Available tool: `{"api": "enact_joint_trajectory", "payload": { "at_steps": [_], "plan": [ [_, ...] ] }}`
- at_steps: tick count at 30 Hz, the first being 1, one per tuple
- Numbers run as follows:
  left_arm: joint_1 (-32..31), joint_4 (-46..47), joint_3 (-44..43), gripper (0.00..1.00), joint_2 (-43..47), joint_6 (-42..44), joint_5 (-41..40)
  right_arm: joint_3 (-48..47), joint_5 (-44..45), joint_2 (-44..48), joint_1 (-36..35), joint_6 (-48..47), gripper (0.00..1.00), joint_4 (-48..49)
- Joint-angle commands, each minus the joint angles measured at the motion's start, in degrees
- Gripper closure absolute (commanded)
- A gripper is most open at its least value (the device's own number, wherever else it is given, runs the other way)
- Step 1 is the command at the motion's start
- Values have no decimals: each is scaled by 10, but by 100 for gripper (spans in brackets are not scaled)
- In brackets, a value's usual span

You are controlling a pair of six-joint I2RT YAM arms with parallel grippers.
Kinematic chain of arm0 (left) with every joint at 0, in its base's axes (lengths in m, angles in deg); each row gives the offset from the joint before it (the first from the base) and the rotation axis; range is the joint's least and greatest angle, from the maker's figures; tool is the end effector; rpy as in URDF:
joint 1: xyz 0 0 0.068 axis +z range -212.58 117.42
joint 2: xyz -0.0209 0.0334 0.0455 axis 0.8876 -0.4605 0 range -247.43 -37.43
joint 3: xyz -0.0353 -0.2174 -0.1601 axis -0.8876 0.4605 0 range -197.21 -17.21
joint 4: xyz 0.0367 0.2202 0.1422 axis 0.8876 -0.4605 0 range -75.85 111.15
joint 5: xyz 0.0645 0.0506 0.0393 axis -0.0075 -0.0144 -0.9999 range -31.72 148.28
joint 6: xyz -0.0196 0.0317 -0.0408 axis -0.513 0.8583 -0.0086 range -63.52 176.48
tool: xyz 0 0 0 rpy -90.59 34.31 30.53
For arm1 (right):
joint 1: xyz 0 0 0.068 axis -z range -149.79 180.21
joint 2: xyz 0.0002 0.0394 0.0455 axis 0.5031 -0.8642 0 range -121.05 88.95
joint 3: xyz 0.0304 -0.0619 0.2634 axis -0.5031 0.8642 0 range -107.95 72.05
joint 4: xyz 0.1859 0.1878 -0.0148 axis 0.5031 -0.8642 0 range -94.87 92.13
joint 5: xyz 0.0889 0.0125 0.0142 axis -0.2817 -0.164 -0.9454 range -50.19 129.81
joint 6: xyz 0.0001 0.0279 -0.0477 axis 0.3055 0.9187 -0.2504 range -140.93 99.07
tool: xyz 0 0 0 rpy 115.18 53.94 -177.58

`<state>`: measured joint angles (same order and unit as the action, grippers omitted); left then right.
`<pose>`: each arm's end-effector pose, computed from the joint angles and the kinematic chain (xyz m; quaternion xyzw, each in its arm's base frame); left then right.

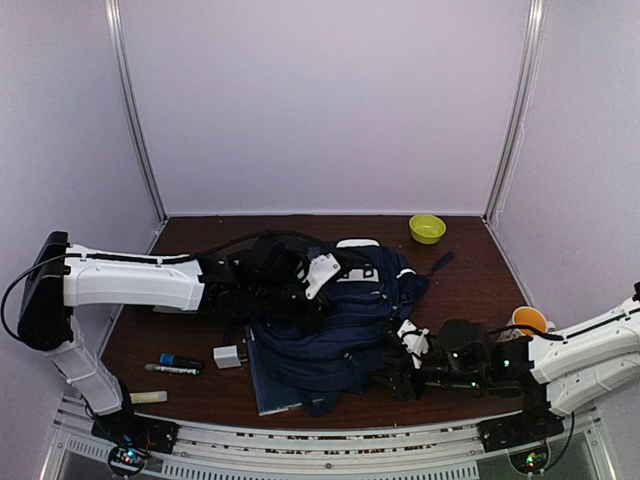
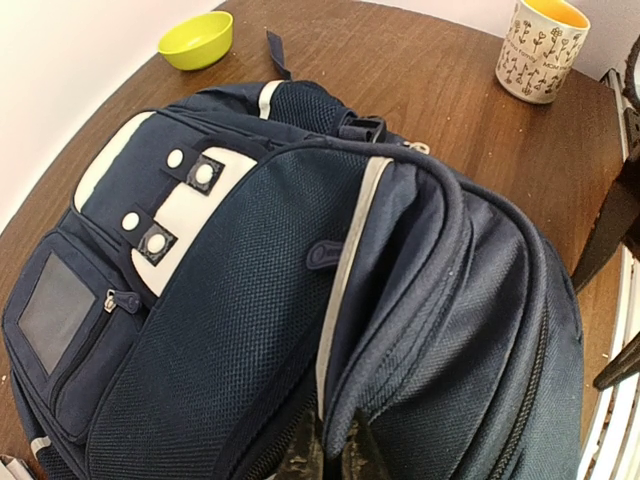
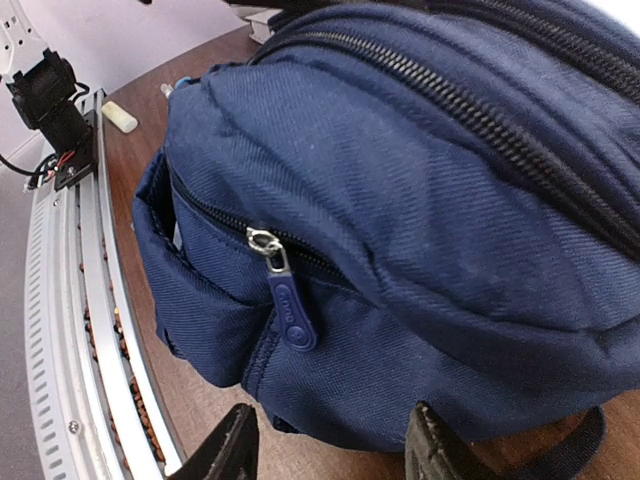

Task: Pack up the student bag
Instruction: Unzip the largest pocket of the student bag.

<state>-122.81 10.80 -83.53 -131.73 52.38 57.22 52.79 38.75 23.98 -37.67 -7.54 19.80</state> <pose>0.1868 -0.3251 0.2435 0.4199 0.7961 -0.2249 0.3733 0.0835 0.2072 0.1639 -0.3967 0.7600 0.3412 0.3854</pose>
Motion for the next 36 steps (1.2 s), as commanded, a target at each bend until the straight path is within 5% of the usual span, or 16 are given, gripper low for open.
{"api": "enact_joint_trajectory", "payload": {
  "at_steps": [1,14,20,27,36],
  "plan": [
    [1,25,-2,100,25,-23,-16,-33,-44,-35,-1,-4,49,44],
    [2,36,-1,100,25,-43,11,-32,-14,-165,-1,5,49,217],
    [2,32,-3,100,25,-44,17,-29,-42,-190,-5,13,66,265],
    [2,32,-5,100,24,-48,18,-42,-31,-183,-7,19,98,228],
    [1,-3,-37,100,1,-66,-27,-91,-18,-100,-43,27,100,88]
  ]
}}
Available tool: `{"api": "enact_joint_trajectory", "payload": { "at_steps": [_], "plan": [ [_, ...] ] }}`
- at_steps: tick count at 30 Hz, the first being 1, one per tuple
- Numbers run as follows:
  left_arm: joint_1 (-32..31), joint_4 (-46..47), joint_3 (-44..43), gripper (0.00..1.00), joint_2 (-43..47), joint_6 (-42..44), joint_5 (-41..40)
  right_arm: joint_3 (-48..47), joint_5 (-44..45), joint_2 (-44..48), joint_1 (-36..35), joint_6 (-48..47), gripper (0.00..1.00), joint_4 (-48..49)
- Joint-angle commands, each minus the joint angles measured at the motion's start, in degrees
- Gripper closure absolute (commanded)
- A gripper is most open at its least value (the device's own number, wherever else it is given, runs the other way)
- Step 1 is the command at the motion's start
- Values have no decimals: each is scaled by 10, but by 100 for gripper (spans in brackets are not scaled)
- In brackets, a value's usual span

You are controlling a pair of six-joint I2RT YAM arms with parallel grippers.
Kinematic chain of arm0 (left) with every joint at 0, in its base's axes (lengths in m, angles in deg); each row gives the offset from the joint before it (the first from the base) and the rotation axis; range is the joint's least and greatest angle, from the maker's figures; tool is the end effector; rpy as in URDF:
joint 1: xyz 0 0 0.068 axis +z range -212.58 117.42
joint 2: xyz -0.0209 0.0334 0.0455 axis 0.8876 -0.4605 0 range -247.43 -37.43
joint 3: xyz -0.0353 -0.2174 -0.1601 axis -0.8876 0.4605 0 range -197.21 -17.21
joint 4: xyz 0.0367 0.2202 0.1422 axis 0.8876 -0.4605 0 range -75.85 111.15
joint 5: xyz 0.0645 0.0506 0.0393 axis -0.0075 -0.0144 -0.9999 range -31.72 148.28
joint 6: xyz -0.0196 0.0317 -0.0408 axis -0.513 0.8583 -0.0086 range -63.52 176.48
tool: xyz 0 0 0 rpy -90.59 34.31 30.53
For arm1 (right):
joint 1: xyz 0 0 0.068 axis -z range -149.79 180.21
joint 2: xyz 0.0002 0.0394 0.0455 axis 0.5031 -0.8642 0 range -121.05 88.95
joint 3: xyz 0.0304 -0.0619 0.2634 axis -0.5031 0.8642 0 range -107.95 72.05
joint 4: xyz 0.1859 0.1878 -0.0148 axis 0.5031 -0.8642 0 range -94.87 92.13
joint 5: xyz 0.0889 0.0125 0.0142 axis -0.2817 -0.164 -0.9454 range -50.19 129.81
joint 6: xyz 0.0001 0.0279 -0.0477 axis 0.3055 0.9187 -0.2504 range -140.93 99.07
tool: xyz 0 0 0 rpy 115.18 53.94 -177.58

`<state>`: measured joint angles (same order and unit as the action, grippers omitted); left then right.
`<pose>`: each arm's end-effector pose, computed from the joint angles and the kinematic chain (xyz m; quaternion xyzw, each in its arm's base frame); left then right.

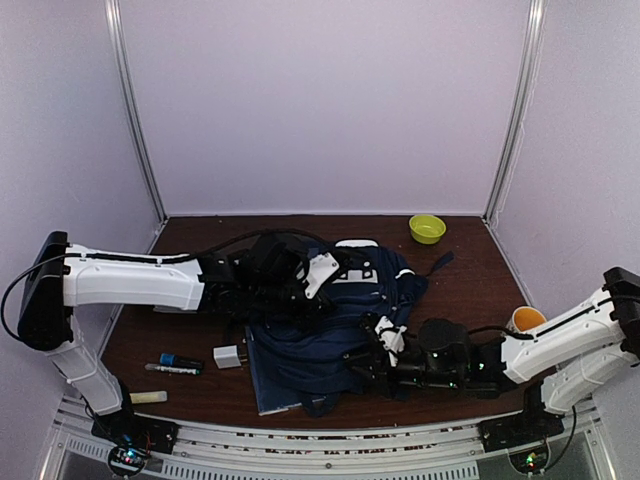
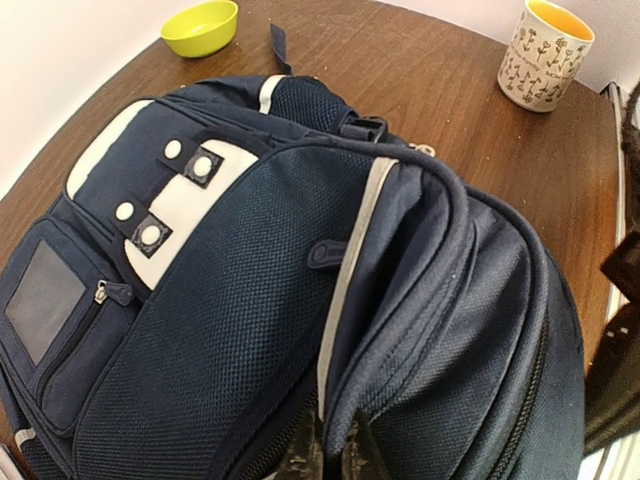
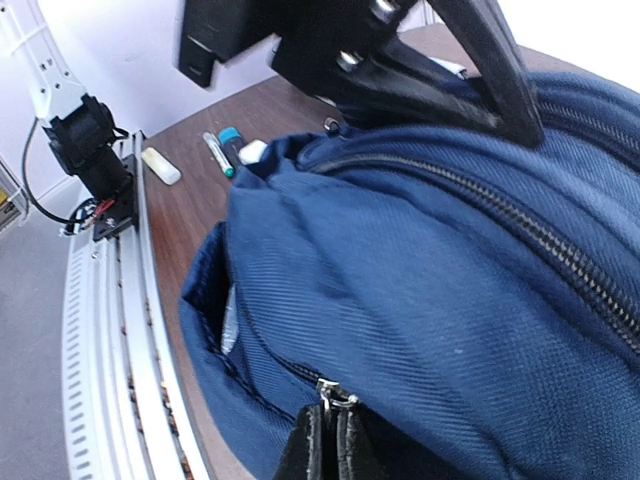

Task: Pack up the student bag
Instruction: Unzip the largest pocket of the student bag.

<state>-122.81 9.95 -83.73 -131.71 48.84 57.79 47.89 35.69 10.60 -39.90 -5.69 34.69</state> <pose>0.1861 -0.3247 0.2435 0.3981 0.8099 -0.2373 0.3596 0.0874 0.2495 0.1641 -0.3988 0.7244 0.4025 0.3927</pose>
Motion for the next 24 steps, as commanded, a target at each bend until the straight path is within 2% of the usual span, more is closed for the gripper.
{"api": "enact_joint_trajectory", "payload": {
  "at_steps": [1,7,13,17,24],
  "plan": [
    [2,2,-39,100,-4,-31,-34,-54,13,34,-31,11,100,-73],
    [2,-8,-48,100,-15,-38,-37,-148,18,-24,-99,7,100,-95],
    [2,-67,-91,100,-13,-57,-21,-194,78,-100,-113,12,100,-71],
    [3,-106,-110,100,-1,-75,-4,-180,135,-96,-115,21,100,-63],
    [16,-71,-87,100,35,-164,39,-83,239,-28,-118,41,100,-20]
  ]
}}
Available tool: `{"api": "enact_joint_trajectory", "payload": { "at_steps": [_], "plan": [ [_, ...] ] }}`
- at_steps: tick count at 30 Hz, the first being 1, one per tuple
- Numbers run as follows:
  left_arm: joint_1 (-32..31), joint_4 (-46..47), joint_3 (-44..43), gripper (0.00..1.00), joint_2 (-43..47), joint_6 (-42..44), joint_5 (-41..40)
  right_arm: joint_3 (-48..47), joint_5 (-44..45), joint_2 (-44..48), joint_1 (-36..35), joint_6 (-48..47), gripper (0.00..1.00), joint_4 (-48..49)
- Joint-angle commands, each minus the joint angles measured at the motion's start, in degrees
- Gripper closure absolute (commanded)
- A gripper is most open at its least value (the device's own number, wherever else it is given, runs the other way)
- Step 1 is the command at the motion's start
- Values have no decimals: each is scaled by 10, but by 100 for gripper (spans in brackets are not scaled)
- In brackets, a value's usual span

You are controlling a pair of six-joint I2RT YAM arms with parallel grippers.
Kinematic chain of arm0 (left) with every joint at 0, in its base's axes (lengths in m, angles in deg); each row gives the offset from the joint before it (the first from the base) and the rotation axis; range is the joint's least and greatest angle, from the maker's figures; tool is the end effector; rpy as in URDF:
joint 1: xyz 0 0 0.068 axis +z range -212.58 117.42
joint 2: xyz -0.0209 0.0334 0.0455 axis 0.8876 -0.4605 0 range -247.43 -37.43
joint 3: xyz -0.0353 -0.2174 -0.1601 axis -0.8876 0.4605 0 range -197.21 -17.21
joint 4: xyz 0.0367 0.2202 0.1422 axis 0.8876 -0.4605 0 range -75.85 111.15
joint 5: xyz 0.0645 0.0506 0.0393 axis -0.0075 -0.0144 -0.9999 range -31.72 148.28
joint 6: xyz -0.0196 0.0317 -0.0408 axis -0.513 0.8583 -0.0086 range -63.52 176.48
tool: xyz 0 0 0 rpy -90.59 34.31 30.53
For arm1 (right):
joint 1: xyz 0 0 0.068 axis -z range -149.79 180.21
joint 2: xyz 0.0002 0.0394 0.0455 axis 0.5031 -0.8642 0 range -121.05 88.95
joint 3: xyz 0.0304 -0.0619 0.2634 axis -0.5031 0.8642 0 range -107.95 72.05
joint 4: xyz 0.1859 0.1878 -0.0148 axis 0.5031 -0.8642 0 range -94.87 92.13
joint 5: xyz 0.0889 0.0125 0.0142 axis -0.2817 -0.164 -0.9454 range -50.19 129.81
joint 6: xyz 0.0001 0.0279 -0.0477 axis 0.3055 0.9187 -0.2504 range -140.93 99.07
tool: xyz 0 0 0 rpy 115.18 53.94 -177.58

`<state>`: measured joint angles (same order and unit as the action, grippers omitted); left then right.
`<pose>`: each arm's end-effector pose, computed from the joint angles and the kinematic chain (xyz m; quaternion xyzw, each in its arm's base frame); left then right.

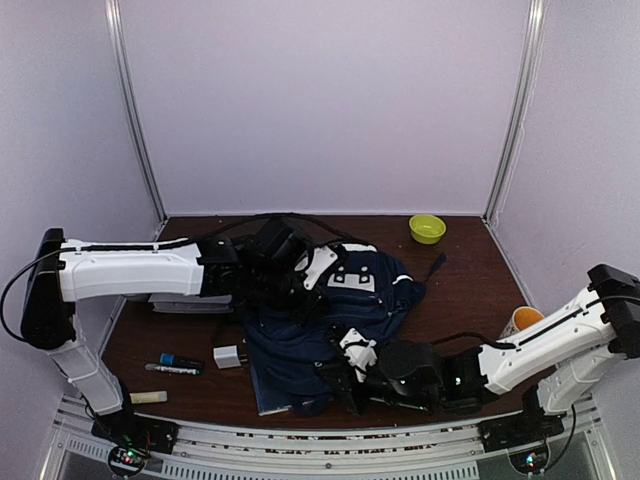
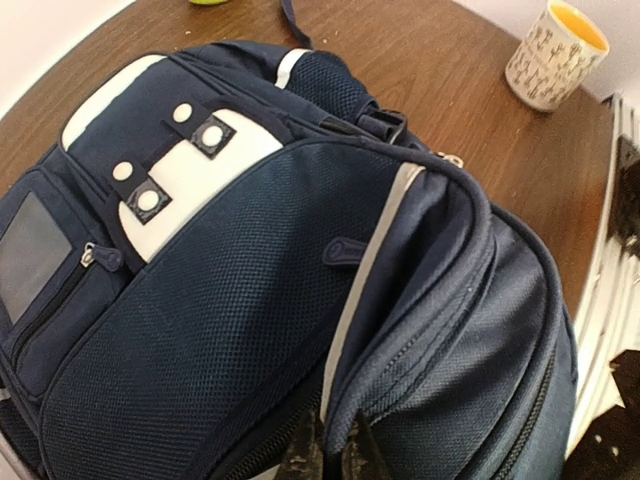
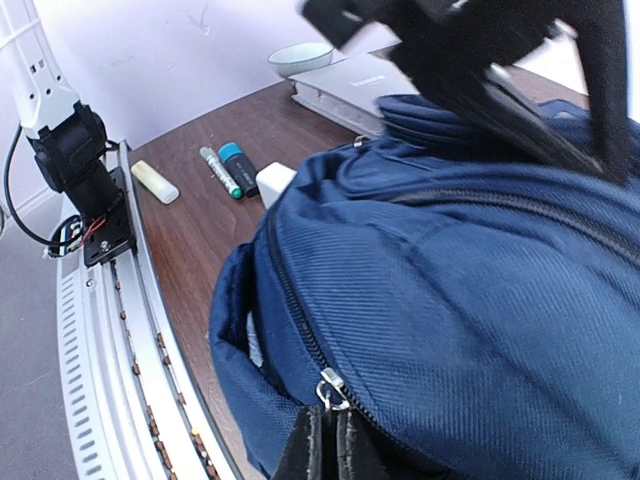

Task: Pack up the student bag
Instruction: Unzip the largest pocket of the student bag.

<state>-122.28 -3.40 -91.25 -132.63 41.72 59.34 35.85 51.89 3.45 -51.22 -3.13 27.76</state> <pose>0.1887 -0.3243 0.2623 0.3572 0.8545 -0.2349 0.2949 0.0537 0.3036 0.1825 -0.3899 0.7377 0.3573 0.4196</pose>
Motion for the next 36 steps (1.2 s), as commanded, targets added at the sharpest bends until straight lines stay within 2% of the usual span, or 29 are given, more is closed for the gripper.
{"api": "enact_joint_trajectory", "payload": {
  "at_steps": [1,3,6,13,18,22,25,27,36],
  "plan": [
    [14,78,-8,100,47,-115,37,45,93,51,-5,17,100,48],
    [18,111,-5,100,49,-177,65,49,122,58,-5,19,100,29],
    [18,126,-32,100,29,-225,97,39,156,56,-7,16,100,-8],
    [16,114,-80,100,-3,-282,104,5,200,39,-34,8,100,-50],
    [11,110,-109,100,-29,-296,107,-51,298,0,-71,7,100,-113],
    [9,98,-123,100,-36,-294,101,-36,290,-2,-79,-12,100,-63],
    [9,91,-122,100,-36,-280,99,-7,205,6,-80,-59,100,27],
    [9,95,-121,100,-37,-273,109,-12,171,-4,-80,-83,100,44],
    [9,104,-109,100,-21,-264,126,-43,196,-64,-77,-125,100,88]
  ]
}}
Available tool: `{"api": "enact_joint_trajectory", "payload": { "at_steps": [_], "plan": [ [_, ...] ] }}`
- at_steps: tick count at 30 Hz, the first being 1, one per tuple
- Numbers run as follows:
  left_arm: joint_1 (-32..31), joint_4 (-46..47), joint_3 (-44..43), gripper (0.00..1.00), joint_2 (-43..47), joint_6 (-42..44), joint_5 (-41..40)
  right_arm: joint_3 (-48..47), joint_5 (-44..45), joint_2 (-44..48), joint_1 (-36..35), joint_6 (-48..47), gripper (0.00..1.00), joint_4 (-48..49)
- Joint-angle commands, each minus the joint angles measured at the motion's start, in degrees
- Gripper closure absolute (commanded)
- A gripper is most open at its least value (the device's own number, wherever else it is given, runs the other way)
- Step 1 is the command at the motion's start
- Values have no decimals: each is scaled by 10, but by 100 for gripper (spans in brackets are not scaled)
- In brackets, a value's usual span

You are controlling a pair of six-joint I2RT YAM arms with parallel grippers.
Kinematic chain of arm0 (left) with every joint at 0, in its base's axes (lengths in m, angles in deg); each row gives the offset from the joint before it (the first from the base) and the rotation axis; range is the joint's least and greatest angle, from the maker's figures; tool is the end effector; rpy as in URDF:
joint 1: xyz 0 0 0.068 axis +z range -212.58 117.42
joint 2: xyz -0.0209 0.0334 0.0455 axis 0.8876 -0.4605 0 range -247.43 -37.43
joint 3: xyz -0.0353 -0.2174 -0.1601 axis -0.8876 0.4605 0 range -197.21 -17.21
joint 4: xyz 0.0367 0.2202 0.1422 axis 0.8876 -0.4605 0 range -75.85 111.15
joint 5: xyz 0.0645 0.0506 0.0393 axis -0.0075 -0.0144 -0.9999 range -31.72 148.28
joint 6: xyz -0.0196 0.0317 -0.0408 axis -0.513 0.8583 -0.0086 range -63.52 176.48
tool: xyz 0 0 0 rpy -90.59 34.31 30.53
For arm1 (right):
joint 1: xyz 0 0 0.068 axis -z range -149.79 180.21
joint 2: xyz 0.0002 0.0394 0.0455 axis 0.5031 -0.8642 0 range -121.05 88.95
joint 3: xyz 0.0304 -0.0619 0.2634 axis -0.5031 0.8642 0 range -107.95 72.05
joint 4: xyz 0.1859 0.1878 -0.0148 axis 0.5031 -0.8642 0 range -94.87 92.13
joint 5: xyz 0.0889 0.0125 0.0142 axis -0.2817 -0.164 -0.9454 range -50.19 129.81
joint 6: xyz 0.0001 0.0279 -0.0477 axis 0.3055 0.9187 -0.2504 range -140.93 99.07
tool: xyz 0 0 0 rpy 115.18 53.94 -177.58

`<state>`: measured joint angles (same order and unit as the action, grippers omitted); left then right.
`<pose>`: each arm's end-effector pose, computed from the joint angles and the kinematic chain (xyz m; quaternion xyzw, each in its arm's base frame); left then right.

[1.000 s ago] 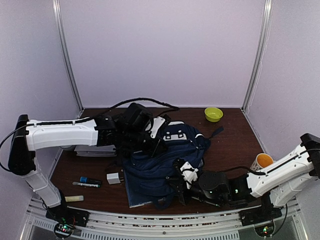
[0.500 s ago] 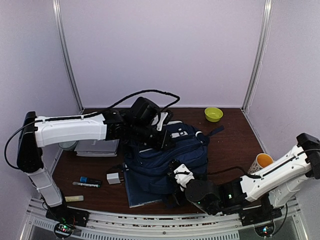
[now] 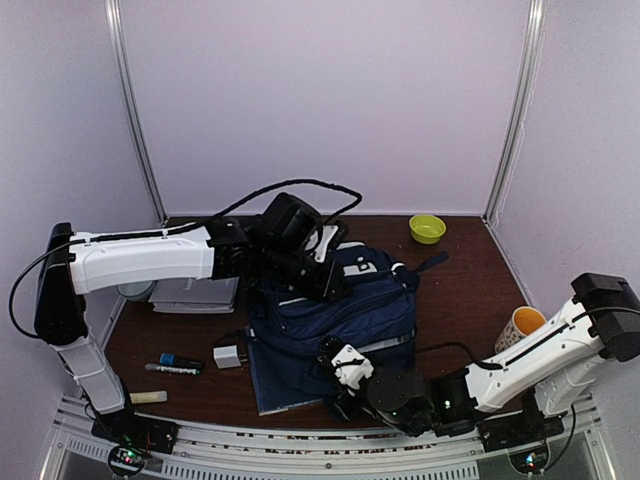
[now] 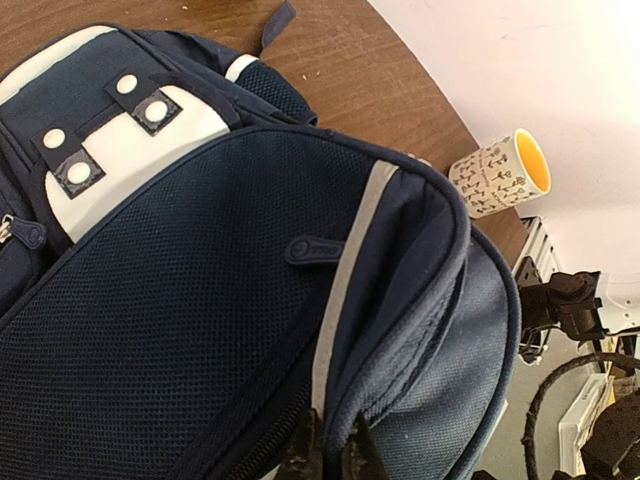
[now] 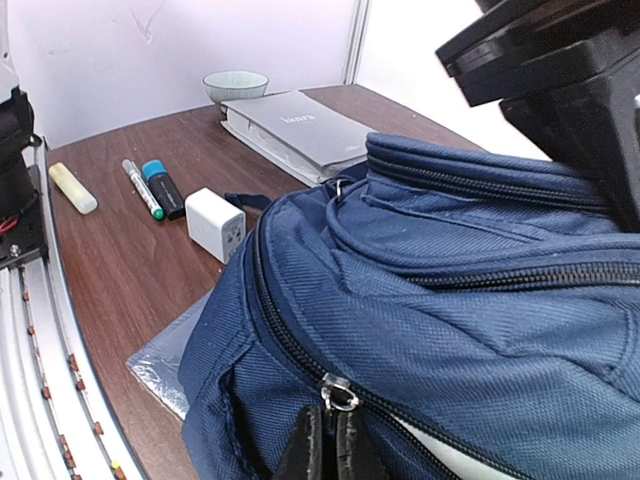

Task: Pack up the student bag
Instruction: Unzip the largest pocket of the student bag.

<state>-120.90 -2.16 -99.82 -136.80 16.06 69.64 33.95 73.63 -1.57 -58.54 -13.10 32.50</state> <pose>0.2053 -0.3468 0.2880 0.1816 0.8846 -0.3772 0.2054 0.0279 0.3184 0.1772 -0.3911 0.7092 0.2387 0.5358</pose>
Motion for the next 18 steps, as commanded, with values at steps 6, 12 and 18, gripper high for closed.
{"api": "enact_joint_trajectory", "payload": {
  "at_steps": [6,12,18],
  "plan": [
    [-6,106,7,100,36,9,29,-13,-72,1,-3,-33,100,63],
    [-9,116,44,100,65,48,25,21,-84,24,-3,-33,93,72],
    [-9,138,77,100,79,97,37,55,-101,88,-2,-55,63,57]
  ]
}}
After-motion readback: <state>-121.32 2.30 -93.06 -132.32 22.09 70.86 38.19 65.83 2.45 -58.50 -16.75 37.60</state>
